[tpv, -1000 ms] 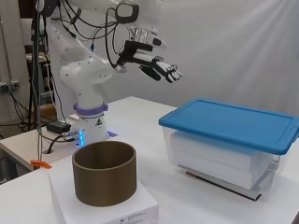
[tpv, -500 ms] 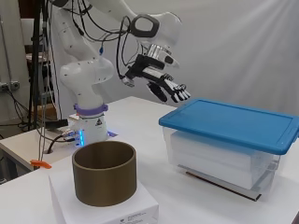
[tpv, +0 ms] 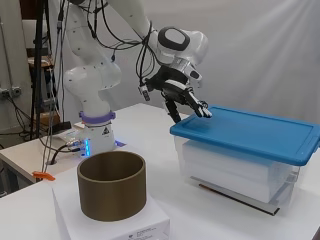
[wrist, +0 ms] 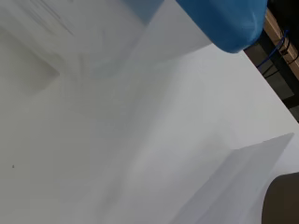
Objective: Teleoperate dual arm-hand system to remove items from a box
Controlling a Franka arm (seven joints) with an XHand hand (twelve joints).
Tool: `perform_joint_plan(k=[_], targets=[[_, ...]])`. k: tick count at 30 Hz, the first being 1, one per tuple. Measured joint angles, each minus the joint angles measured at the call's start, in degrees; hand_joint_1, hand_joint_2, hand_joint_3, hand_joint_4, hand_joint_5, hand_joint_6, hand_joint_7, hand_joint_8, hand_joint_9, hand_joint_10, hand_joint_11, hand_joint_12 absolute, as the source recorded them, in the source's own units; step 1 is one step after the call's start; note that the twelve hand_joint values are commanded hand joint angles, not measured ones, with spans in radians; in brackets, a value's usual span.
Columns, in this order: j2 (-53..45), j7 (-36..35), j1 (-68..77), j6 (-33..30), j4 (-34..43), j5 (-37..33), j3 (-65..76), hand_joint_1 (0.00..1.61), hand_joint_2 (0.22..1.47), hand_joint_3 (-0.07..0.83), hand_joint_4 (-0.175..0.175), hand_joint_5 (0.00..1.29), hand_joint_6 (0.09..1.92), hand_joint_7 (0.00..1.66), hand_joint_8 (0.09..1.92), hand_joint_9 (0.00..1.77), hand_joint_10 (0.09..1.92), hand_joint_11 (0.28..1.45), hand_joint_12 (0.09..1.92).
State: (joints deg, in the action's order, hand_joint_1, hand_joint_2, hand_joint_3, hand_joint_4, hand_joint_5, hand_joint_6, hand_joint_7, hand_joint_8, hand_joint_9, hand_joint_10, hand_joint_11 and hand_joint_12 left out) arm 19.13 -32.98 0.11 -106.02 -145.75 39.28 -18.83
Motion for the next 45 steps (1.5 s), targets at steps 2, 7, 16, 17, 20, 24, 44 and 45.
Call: perform_joint_plan(k=[2, 7, 16, 17, 20, 24, 44, 45], targets=[[-4.3, 2.3, 0.0, 1.9, 2.2, 4.5, -0.5, 1.04, 1.09, 0.003, 0.01, 0.48, 0.2, 0.45, 0.94, 0.65, 0.85, 0.65, 0.27], [-8.4, -1.8, 0.6, -5.0, 3.1, 6.1, 1.7, 1.32, 1.21, -0.001, -0.148, 0.82, 1.23, 0.65, 1.39, 0.79, 1.31, 0.67, 0.54], [3.4, -11.5, 3.4, 4.0, 5.3, 1.1, 1.3, 1.28, 1.17, 0.003, -0.105, 0.79, 1.12, 0.86, 1.31, 1.0, 1.24, 0.62, 1.05], [5.4, -12.5, 3.8, 3.0, 5.6, 0.9, 1.5, 0.85, 1.17, -0.001, -0.079, 0.62, 0.84, 0.74, 0.99, 0.85, 0.93, 0.56, 0.72], [9.6, -15.1, 4.1, -2.3, 9.4, -2.5, 1.2, 0.12, 0.94, -0.007, -0.079, 0.11, 0.13, 0.28, 0.17, 0.38, 0.2, 0.5, 0.12], [7.7, -14.4, 4.0, -0.1, 9.8, -15.8, 3.1, 0.0, 0.83, -0.014, -0.084, 0.01, 0.09, 0.2, 0.09, 0.32, 0.09, 0.49, 0.09], [-0.6, -0.7, 3.4, 3.0, 1.3, -3.5, -4.9, 0.23, 0.85, 0.005, -0.085, 0.06, 0.09, 0.13, 0.09, 0.25, 0.09, 0.39, 0.09], [-0.8, -0.3, 3.3, 3.9, 2.5, -3.6, -4.7, 0.2, 0.86, 0.006, -0.087, 0.06, 0.09, 0.15, 0.09, 0.26, 0.09, 0.4, 0.09]])
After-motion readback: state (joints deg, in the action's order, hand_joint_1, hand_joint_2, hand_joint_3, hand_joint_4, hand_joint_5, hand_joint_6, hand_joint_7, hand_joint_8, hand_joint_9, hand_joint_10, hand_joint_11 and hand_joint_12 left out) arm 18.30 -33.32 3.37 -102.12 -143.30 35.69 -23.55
